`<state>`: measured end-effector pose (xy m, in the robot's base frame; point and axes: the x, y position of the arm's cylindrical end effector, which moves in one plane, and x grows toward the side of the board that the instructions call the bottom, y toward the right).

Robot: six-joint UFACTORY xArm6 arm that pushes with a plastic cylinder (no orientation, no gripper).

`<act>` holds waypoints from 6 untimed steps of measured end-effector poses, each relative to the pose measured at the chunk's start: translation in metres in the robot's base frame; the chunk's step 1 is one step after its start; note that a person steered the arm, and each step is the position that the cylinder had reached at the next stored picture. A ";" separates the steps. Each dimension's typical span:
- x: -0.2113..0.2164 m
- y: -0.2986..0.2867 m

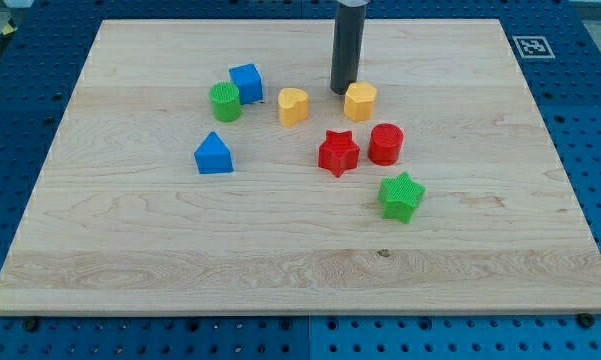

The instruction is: Slightly push red star downwards

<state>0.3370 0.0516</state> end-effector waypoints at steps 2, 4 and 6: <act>0.005 -0.010; 0.053 0.001; 0.082 -0.013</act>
